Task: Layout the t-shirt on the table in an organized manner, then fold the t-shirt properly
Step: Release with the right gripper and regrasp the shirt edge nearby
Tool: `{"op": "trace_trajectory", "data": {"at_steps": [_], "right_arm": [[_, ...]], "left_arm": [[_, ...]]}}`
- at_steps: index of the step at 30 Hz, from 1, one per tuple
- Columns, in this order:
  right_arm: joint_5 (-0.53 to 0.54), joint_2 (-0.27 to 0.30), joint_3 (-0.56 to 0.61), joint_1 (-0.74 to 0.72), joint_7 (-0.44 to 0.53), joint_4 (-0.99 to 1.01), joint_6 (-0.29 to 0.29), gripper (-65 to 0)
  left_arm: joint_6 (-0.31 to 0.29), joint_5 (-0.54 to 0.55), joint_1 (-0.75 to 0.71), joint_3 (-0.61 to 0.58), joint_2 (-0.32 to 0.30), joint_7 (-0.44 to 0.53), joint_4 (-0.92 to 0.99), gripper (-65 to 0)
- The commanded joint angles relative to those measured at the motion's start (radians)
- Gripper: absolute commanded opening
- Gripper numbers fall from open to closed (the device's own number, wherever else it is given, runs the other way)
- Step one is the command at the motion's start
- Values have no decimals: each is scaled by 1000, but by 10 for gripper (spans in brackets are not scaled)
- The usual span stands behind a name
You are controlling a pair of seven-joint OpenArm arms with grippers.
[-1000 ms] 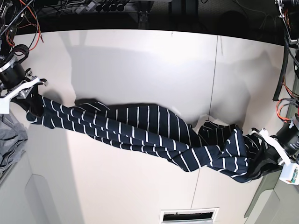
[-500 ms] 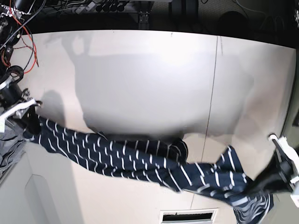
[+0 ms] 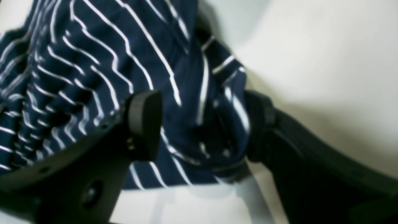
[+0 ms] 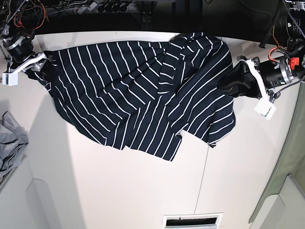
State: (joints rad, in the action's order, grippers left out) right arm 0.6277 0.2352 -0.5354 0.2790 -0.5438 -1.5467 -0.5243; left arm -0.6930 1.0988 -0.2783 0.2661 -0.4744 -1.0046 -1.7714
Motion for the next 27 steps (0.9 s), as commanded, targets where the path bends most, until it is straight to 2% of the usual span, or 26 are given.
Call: {"op": "trace_trajectory", "data": {"at_steps": [1,6,10,12,15,17,19,21,23,27], "right_arm": [[35,13,-7,-19,28,-25,-7,-258],[71,11,-6,-72,28,-47,-19,-258],[87,-15,23,-154,25,-46,-46,-258],[57,-40,79,-198,24,-46,-46,-257],[-79,-86,217,-257,29,-43,-37,-257],[-190,-109,315,-293,43,-26,-2,-258],[-286,-117,400,-329,93,10,58,-258],[-357,-117,462,-361,151,55,137,-258],[-391,-117,501,-392,167,106,195,-258],[-438,-119,523,-417,168,206,208,-258]], "left_arm": [[-5,27,21,14,-16,29,-16,-391],[-5,17,61,28,-16,38,-16,-391],[-5,-113,68,28,-16,151,-1,-391],[-5,-186,68,28,-16,224,29,-391],[-5,-229,74,28,-15,264,95,-387],[-5,-224,87,28,-4,260,138,-366],[-5,-220,100,28,10,260,166,-343],[-5,-219,103,28,18,260,170,-343],[-5,-217,103,28,26,255,170,-343],[-5,-219,96,28,43,220,170,-343]]}}
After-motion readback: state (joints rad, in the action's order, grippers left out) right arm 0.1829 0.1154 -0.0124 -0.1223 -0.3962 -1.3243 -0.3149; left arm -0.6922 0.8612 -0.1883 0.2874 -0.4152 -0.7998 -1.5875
